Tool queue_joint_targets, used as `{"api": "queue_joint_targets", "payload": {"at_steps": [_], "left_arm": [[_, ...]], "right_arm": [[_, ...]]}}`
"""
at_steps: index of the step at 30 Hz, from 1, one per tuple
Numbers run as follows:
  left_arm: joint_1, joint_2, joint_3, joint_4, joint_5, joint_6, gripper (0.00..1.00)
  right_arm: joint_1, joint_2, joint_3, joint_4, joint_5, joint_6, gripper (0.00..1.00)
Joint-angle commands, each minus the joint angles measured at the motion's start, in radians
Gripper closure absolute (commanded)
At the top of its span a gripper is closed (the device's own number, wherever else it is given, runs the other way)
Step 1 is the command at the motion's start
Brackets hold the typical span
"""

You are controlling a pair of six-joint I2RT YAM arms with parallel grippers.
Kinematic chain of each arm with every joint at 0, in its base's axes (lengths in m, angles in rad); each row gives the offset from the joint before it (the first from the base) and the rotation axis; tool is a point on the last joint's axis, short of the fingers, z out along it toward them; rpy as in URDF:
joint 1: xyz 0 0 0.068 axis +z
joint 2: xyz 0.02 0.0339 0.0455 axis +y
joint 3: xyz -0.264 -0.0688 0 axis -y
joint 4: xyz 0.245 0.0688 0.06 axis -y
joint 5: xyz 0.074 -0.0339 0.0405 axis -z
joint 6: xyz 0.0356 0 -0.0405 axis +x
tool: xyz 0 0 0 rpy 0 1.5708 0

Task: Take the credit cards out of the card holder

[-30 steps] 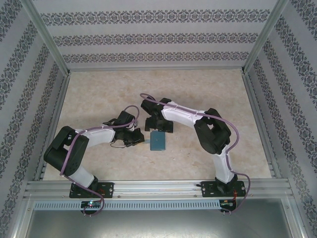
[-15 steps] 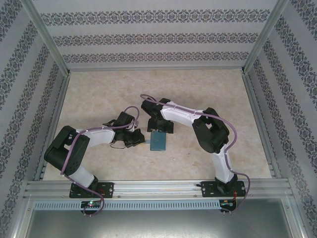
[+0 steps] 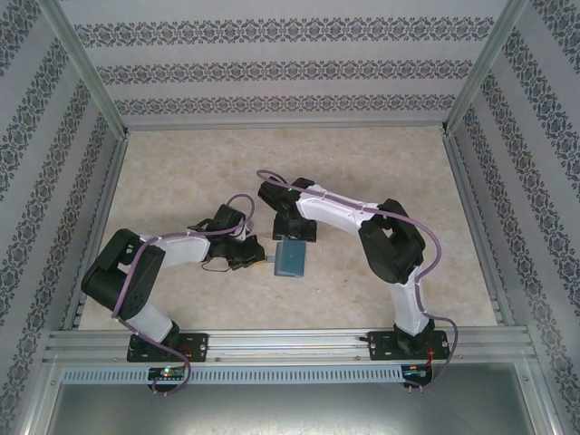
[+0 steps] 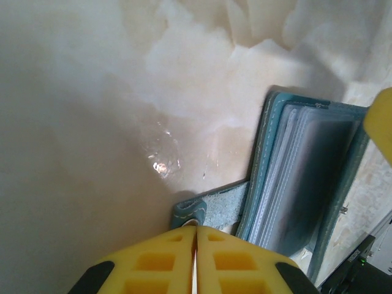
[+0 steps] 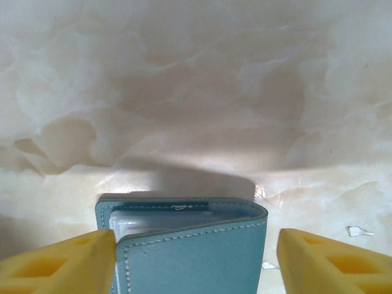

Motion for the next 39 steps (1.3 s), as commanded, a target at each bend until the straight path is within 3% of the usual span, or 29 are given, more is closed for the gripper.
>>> {"api": "queue_joint_targets", "payload": {"at_steps": [1, 20, 31, 39], "left_arm": [[0.009, 0.043, -0.035, -0.055, -0.026, -0.012, 0.91], [0.011, 0.015, -0.038, -0.071, -0.076, -0.048, 0.91], [0.012, -0.082, -0.046, -0.145, -0.163, -0.069, 0.90], [0.016, -0.208, -0.009, -0.306, -0.254, -0.050, 0.81]], "right_arm": [[0.010, -0.042, -0.004, -0.052, 0.023, -0.004, 0.35], [0.003, -0.115, -0.053, -0.060, 0.011, -0.043, 0.81], [-0.005, -0.162, -0.073, -0.010, -0.008, -0.082, 0.95], [-0.026, -0.234, -0.153, 0.145, -0.113, -0.089, 1.00]]}}
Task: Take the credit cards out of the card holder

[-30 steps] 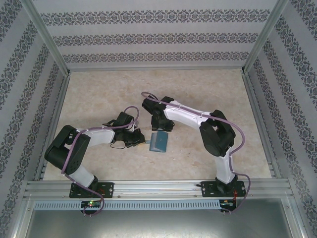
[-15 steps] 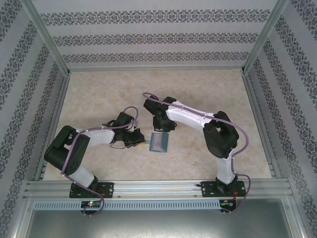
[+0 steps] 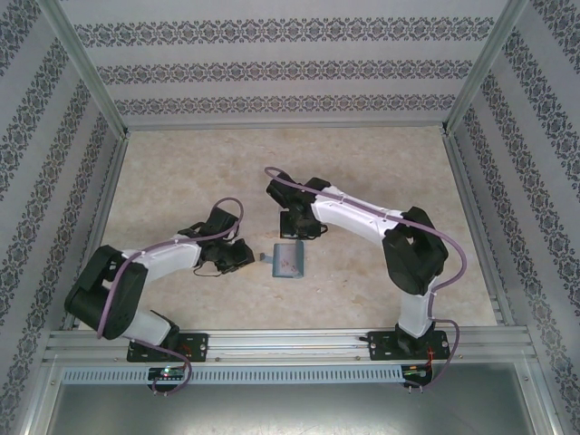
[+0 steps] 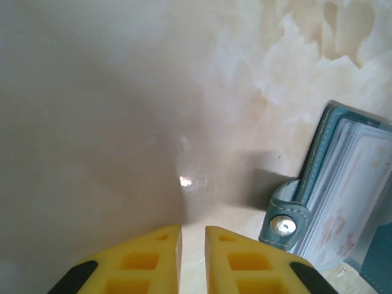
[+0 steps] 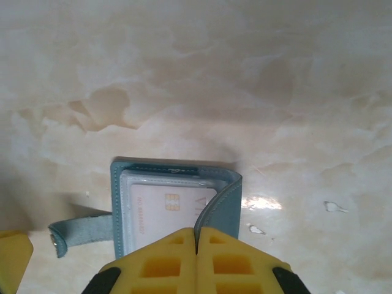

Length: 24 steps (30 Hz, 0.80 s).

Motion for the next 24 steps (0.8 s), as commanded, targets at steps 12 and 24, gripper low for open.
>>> {"api": "queue_joint_targets", "payload": {"at_steps": [12, 24], "left_arm": [[-0.089, 0.038, 0.297, -0.239, -0.025, 0.049, 0.80], [-0.213, 0.275, 0.394, -0.118, 0.059, -0.005, 0.82]], "right_arm": [[-0.121, -0.210, -0.290, 0.349, -0.257, 0.062, 1.00], [-0.160, -0.253, -0.406, 0.366, -0.238, 0.042, 0.86]]}}
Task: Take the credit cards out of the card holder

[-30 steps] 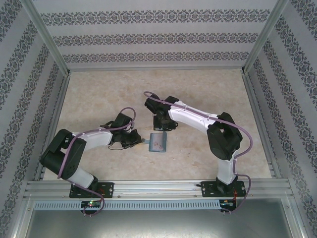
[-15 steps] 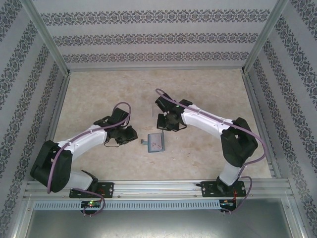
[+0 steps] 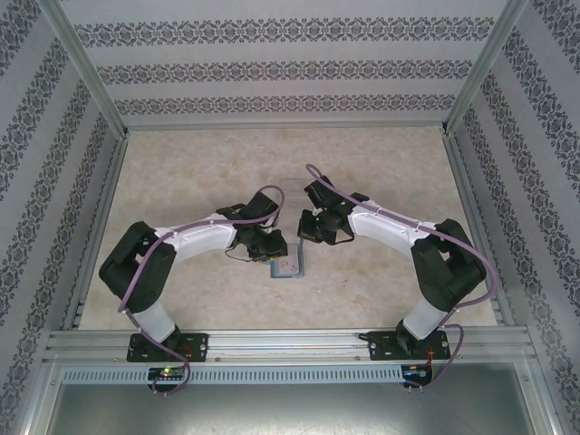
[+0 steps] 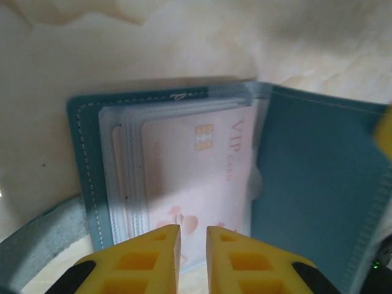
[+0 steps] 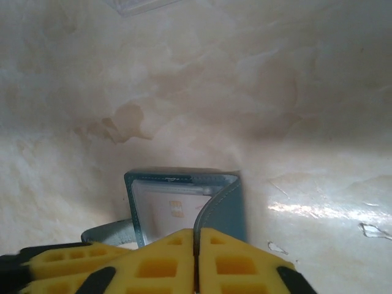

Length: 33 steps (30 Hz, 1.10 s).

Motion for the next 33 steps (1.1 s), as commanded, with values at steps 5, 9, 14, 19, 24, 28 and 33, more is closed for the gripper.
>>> {"api": "queue_joint_targets", "payload": {"at_steps": [5, 9, 14, 19, 24, 28, 33], "left_arm": [[-0.013, 0.038, 0.025, -0.026, -0.021, 0.002, 0.83], [-0.011, 0.032, 0.014, -0.040, -0.047, 0.004, 0.83], [-0.009, 0.019, 0.021, -0.065, -0.084, 0.009, 0.82], [-0.003, 0.002, 0.038, -0.100, -0.119, 0.020, 0.83], [0.010, -0.023, 0.042, -0.162, -0.188, 0.044, 0.83], [0.030, -0.045, 0.015, -0.168, -0.208, 0.045, 0.83], [0.055, -0.059, -0.001, -0.169, -0.221, 0.055, 0.84]], "right_arm": [[-0.010, -0.040, -0.009, -0.144, 0.101, -0.080, 0.63], [-0.009, -0.045, -0.013, -0.205, 0.133, -0.124, 0.52], [-0.004, -0.033, -0.021, -0.248, 0.160, -0.181, 0.44], [0.040, 0.022, 0.004, -0.318, 0.268, -0.249, 0.35], [0.071, 0.080, 0.025, -0.360, 0.351, -0.254, 0.20], [0.083, 0.104, 0.029, -0.366, 0.376, -0.249, 0.14], [0.093, 0.131, 0.032, -0.376, 0.395, -0.251, 0.13]]}}
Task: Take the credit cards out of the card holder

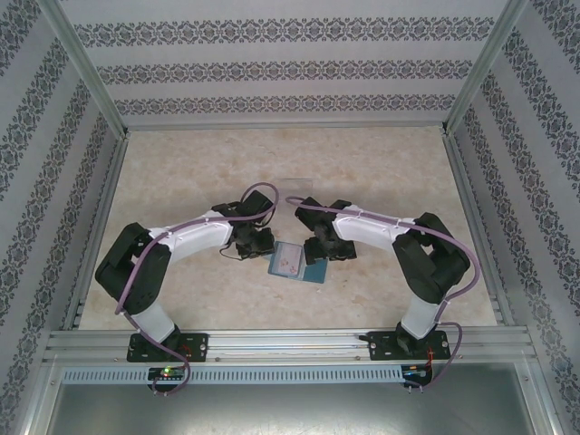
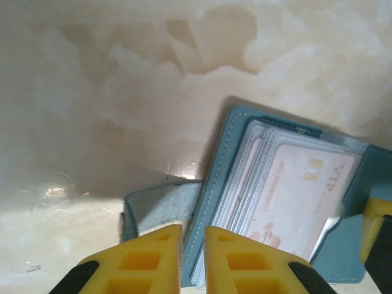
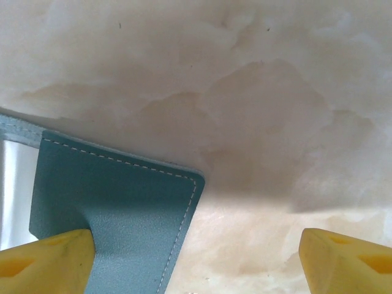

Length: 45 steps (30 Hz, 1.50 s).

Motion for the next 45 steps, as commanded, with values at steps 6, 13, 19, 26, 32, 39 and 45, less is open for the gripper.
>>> {"api": "queue_joint_targets", "payload": {"at_steps": [6, 13, 19, 26, 32, 39, 45], "left_arm": [[0.053, -0.009, -0.030, -0.021, -0.043, 0.045, 0.85], [0.071, 0.024, -0.031, -0.036, -0.052, 0.080, 0.88], [0.073, 0.023, -0.082, -0.043, -0.052, 0.090, 0.88], [0.080, 0.003, -0.143, -0.065, -0.091, 0.090, 0.89], [0.082, -0.031, -0.134, -0.085, -0.095, 0.087, 0.87], [0.082, -0.112, -0.042, -0.131, -0.058, 0.099, 0.85], [0.059, -0.118, 0.049, -0.139, -0.013, 0.091, 0.85]], "right_arm": [[0.015, 0.040, 0.016, -0.050, 0.075, -0.016, 0.13], [0.019, 0.057, 0.021, -0.041, 0.080, -0.024, 0.14], [0.019, 0.071, 0.046, -0.025, 0.089, -0.057, 0.14], [0.019, 0.092, 0.071, -0.038, 0.133, -0.104, 0.13], [0.018, 0.065, 0.063, -0.028, 0.155, -0.160, 0.04], [0.015, -0.031, 0.086, -0.040, 0.079, -0.145, 0.04], [0.011, -0.117, 0.086, -0.042, 0.023, -0.105, 0.07]]}}
